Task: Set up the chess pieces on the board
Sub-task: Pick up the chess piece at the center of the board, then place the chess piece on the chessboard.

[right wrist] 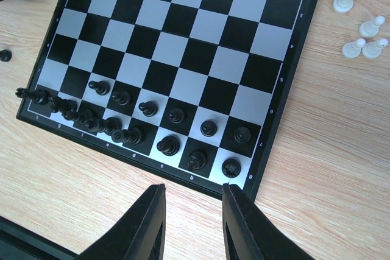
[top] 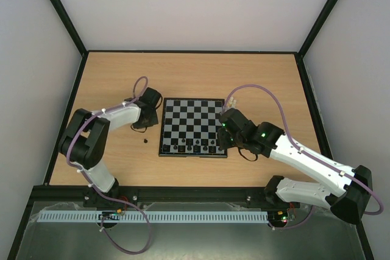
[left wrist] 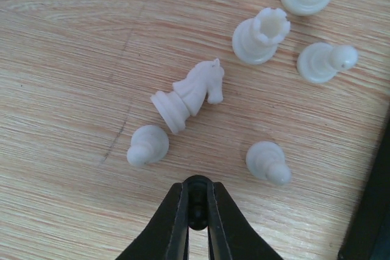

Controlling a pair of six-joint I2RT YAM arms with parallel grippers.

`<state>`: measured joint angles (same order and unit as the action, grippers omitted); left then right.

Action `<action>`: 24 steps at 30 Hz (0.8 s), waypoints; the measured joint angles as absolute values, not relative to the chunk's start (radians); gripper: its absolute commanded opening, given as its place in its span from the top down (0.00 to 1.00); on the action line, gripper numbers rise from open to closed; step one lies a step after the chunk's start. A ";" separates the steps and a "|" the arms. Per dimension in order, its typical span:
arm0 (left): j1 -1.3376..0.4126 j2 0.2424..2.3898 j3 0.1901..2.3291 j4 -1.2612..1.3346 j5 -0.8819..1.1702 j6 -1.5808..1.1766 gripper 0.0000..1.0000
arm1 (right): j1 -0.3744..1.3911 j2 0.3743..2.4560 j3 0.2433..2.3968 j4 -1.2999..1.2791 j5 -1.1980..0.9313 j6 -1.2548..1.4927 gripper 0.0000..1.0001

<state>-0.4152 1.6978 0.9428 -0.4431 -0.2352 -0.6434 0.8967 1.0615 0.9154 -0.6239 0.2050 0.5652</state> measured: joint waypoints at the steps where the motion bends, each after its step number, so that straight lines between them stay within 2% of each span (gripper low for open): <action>1: -0.413 1.698 0.943 -0.442 -0.236 -0.643 0.98 | 0.897 1.061 0.915 -0.624 0.205 0.565 0.73; 7: -0.456 1.640 0.939 -0.482 -0.231 -0.652 0.98 | 0.897 1.061 0.914 -0.624 0.205 0.565 0.73; 14: -0.722 1.461 0.950 -0.573 -0.195 -0.694 0.96 | 0.897 1.062 0.914 -0.624 0.205 0.565 0.73; 18: -0.846 1.458 0.964 -0.606 -0.178 -0.727 0.95 | 0.897 1.062 0.914 -0.624 0.205 0.565 0.73; 24: -0.872 1.506 0.964 -0.620 -0.174 -0.752 0.94 | 0.897 1.062 0.914 -0.624 0.205 0.565 0.73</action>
